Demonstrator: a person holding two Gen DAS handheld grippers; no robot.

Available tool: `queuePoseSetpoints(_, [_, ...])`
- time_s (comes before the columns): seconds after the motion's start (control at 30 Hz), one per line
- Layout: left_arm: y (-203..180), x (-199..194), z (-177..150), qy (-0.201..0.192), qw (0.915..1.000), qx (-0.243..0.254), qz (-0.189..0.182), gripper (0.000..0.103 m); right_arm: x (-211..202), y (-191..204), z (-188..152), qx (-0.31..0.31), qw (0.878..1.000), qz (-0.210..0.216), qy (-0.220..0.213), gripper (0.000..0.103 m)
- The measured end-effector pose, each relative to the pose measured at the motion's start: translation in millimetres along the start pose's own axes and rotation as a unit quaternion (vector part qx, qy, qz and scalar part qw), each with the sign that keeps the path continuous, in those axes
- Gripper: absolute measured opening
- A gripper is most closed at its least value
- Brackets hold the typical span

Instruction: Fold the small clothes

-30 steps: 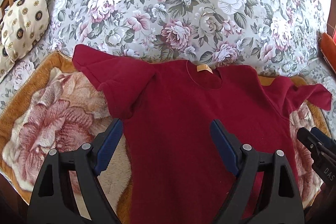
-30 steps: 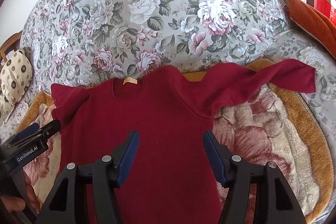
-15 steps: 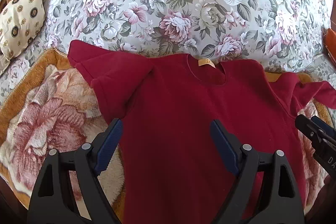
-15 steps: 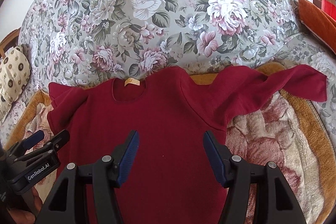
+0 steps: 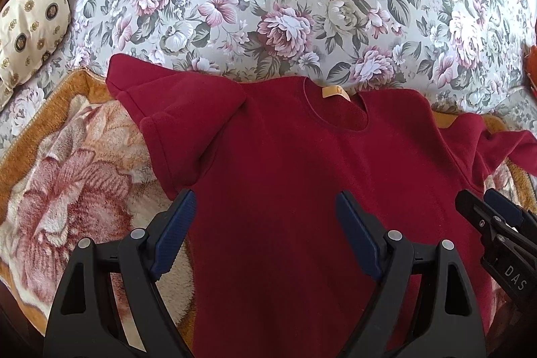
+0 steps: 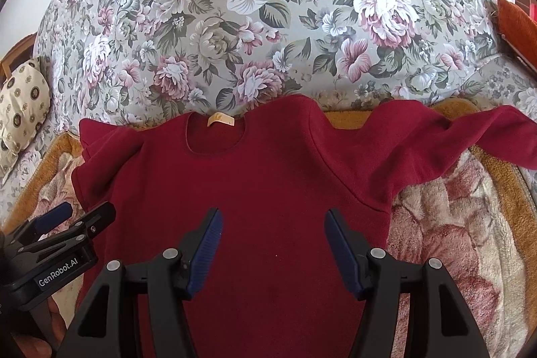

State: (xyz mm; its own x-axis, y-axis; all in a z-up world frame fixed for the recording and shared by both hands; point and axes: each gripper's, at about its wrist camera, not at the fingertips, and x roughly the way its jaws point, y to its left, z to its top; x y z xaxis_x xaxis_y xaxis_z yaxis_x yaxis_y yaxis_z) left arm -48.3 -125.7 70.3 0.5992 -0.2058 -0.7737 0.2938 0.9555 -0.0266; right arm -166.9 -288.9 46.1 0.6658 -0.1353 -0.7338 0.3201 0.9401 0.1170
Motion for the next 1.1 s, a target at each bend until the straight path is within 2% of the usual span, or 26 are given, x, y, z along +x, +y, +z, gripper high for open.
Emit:
queuePoseSetpoints(0.33, [1.0,4.5,-0.4,0.007,1.0,-0.004,-0.001,0.085,5.7,6.9,7.2,-0.002,1.0,0.003,0.005,0.061])
queuePoseSetpoints(1.1, [14.7,16.3,-0.8,0.023,0.9993,-0.028,-0.009,0.085,32.7,61.4,32.4,-0.071,0.997,0.013,0.013,0.061])
